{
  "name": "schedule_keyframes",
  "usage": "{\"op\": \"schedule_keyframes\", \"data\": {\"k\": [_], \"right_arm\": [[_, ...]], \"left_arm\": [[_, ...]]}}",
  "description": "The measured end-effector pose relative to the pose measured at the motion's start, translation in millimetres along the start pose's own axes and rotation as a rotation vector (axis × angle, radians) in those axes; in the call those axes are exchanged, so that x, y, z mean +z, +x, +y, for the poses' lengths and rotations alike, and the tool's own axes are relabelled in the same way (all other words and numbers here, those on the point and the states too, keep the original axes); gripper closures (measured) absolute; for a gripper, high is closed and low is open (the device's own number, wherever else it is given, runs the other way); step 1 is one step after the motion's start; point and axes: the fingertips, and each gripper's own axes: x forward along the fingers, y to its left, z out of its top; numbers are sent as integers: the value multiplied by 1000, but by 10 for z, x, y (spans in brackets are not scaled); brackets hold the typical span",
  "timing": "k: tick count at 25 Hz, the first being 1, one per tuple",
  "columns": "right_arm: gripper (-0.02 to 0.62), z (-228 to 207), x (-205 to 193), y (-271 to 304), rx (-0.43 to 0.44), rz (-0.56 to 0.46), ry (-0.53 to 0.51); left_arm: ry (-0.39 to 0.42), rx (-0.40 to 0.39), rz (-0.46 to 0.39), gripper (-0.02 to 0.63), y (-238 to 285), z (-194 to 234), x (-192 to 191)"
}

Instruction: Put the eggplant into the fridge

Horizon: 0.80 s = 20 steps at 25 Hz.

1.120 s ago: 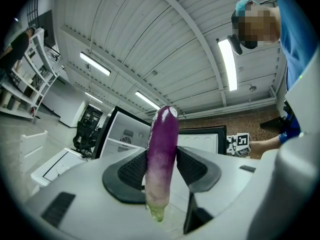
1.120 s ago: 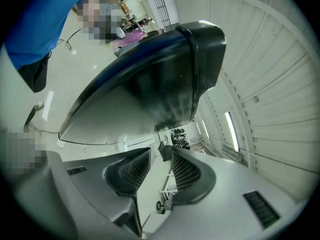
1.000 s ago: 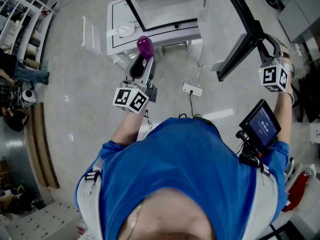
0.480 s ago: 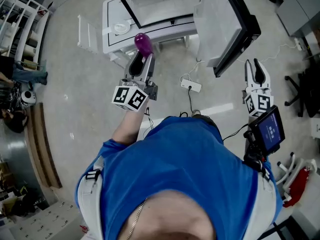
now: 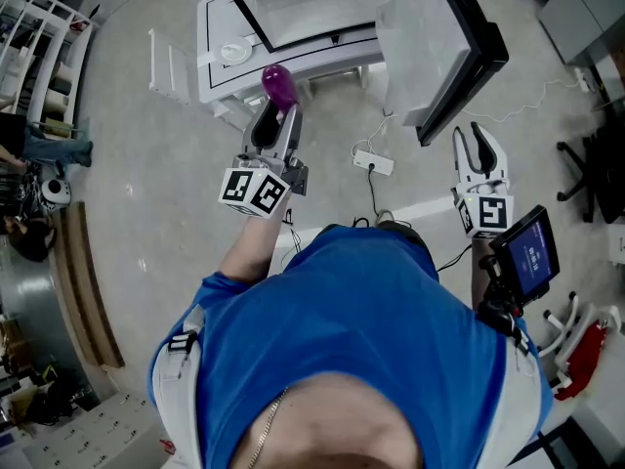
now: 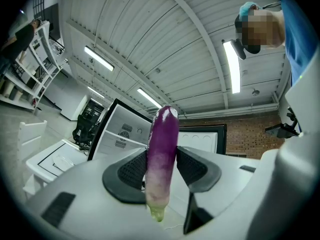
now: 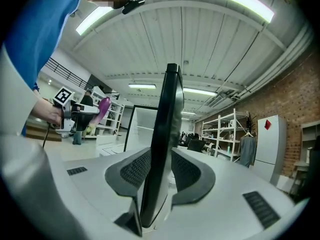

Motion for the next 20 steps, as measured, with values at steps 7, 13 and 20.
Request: {"op": "schedule_keyframes", "data": {"k": [7,13,20], "right_arm": [[466,158,45,49,33,0,-34],[466,259,49,43,43,1,-35],[466,521,83,67,77,-5,-31]], "left_arm": [[1,11,7,410,-30,53,-23],[-6,10,5,410,-56,80,-19],[-15,9,-3,408,-104,144,24]]}}
